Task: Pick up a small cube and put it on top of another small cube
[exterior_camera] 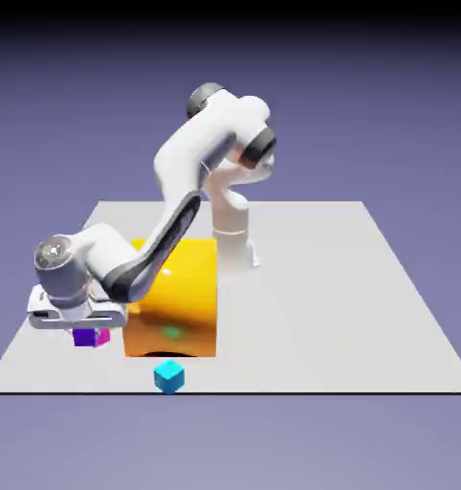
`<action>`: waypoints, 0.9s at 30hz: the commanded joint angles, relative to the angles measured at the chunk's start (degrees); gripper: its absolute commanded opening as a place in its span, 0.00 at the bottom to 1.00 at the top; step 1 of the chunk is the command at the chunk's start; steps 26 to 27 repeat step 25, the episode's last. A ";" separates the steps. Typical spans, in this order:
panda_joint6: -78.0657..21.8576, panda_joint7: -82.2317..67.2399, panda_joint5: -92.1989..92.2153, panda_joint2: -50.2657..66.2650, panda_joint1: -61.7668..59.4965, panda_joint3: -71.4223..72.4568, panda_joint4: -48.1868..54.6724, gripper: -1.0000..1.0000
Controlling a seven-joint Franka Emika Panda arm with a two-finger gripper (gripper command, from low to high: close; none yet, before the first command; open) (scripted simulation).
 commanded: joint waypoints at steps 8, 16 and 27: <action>-12.49 19.88 18.67 4.87 2.11 -13.85 -9.17 0.00; -24.86 39.44 35.02 10.27 5.81 -26.17 -18.32 0.00; -22.71 38.68 38.13 11.69 5.84 -22.89 -19.53 1.00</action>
